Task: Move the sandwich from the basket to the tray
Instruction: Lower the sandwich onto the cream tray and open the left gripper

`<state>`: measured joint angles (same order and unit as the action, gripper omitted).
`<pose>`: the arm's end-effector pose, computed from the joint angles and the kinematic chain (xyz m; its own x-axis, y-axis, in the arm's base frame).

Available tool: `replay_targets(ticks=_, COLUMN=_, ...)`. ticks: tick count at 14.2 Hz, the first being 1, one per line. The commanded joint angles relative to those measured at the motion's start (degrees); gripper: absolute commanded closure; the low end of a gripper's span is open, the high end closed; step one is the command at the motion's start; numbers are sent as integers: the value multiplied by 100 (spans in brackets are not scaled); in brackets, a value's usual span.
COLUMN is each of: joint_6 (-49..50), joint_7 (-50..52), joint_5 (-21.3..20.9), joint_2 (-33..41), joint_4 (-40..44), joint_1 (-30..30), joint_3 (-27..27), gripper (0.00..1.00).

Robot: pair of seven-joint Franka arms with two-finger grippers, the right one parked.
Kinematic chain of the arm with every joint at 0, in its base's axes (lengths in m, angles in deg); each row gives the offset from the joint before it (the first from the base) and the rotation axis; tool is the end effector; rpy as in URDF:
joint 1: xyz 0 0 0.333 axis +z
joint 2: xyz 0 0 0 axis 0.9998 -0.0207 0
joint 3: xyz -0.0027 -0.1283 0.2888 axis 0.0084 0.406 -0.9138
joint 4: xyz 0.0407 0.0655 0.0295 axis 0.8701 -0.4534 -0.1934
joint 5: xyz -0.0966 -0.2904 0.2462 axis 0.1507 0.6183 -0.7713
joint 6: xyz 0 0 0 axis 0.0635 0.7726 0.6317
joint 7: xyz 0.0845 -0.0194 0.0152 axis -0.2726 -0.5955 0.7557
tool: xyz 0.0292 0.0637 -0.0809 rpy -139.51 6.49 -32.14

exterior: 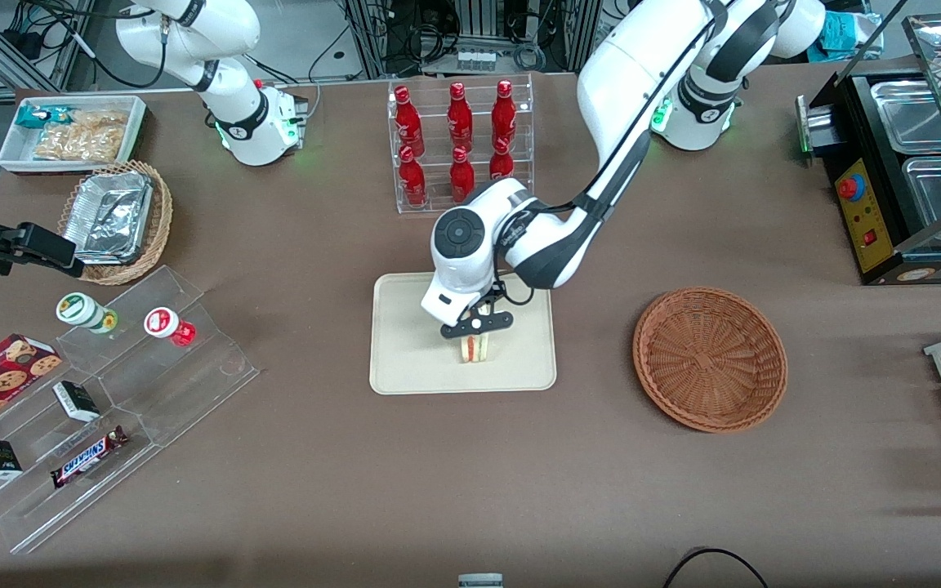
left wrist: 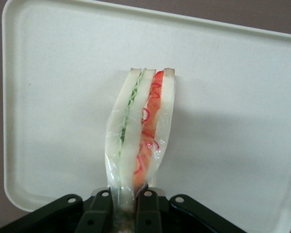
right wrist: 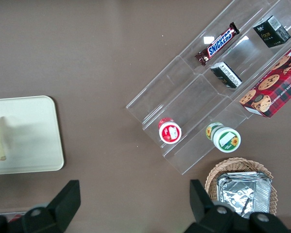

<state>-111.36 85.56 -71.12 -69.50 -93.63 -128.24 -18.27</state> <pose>0.5006 -0.5362 0.2530 0.9808 0.1847 -0.0621 0.1834 -0.9827 -0.0270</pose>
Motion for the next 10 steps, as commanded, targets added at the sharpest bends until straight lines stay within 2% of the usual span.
replay_targets(ticks=1, joint_6=110, joint_7=190, joint_5=-160, joint_2=-218, joint_4=393, joint_1=-197, joint_3=-86, gripper=91)
replay_targets(ticks=6, joint_6=-100, joint_7=190, joint_5=-133, joint_2=-332, joint_4=482, joint_1=-206, joint_3=-60, gripper=90)
replay_targets(ticks=7, joint_6=-109, joint_7=190, joint_5=-133, joint_2=-350, joint_4=482, joint_1=-206, joint_3=-60, gripper=88)
replay_targets(ticks=8, joint_6=-109, joint_7=199, joint_5=-125, joint_2=-367, joint_4=482, joint_1=-206, joint_3=-60, gripper=81)
replay_targets(ticks=9, joint_6=-109, joint_7=190, joint_5=-116, joint_2=-359, joint_4=482, joint_1=-197, joint_3=-60, gripper=55)
replay_targets(ticks=10, joint_6=-101, joint_7=147, joint_5=-98, joint_2=-315, joint_4=456, joint_1=-180, joint_3=-60, gripper=1)
